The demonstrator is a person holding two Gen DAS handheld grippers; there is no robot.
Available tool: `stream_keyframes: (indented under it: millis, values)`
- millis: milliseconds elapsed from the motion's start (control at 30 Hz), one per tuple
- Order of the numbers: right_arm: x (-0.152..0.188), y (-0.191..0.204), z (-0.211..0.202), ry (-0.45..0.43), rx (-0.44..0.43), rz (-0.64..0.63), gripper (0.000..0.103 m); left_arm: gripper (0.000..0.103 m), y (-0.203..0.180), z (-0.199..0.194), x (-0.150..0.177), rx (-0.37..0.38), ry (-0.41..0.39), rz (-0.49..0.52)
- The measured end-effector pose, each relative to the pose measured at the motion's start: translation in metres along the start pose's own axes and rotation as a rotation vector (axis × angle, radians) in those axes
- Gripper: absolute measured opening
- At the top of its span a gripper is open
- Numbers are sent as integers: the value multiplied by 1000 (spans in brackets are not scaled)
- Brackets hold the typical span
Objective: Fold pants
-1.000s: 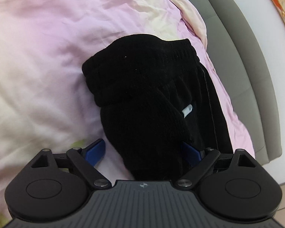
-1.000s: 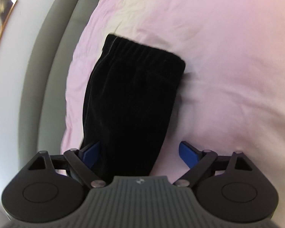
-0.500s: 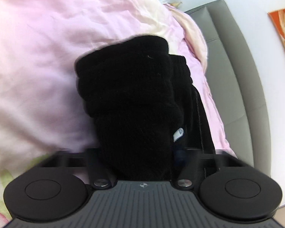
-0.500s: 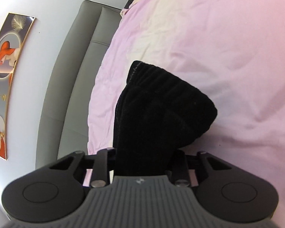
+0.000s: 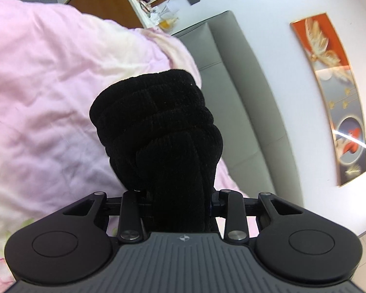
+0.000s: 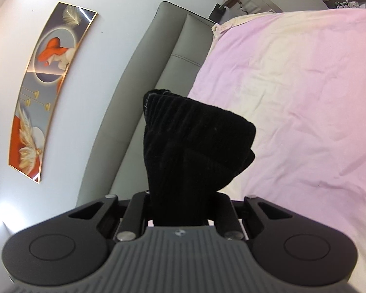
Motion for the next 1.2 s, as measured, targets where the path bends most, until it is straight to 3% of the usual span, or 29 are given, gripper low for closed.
stream_keyframes:
  millis: [133,267,333,367,433,500,567,700,833,900,933,1033,1200]
  values:
    - [11,-26,-38,53,88,25,13,39,41,-20,3,-86,27,37]
    - [63,-121,-39,178,318,90,13,41,122,-23,23,-263,100,-42]
    - [93,-174,-39,240,465,103,24,45,145,-23,32,-293,118,-93]
    - [106,-197,-40,271,490,133,30,46,147,-25,32,-282,108,-107]
    - [113,-217,-49,221,388,202,30,51,142,-27,26,-306,105,-79]
    - [112,-214,-69,181,347,211,32,54,132,-31,17,-364,111,-26]
    - [111,-208,-85,176,369,176,36,54,126,-31,6,-378,137,-17]
    - [94,-205,-121,121,478,78,53,57,118,-39,5,-418,133,-3]
    - [87,-198,-130,108,488,19,53,63,115,-51,5,-469,78,65]
    - [84,-197,-138,65,527,19,53,63,110,-70,-1,-506,12,103]
    - [82,-198,-139,53,547,23,52,68,106,-77,-6,-524,-21,133]
    - [79,-205,-134,78,613,42,48,71,88,-95,-20,-553,-91,216]
    - [90,-189,-136,7,521,119,53,83,47,-96,-4,-518,-61,410]
Point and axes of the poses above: each gripper's, at about its wrist camera, not at the fingertips, and z roughly the way its jaws point, y to its left, x to its underside, the point moved 8 cm from there along z, roughly the way its jaws point, and after that the axes turned 10 degrees about -z, right-handed, at the moved point
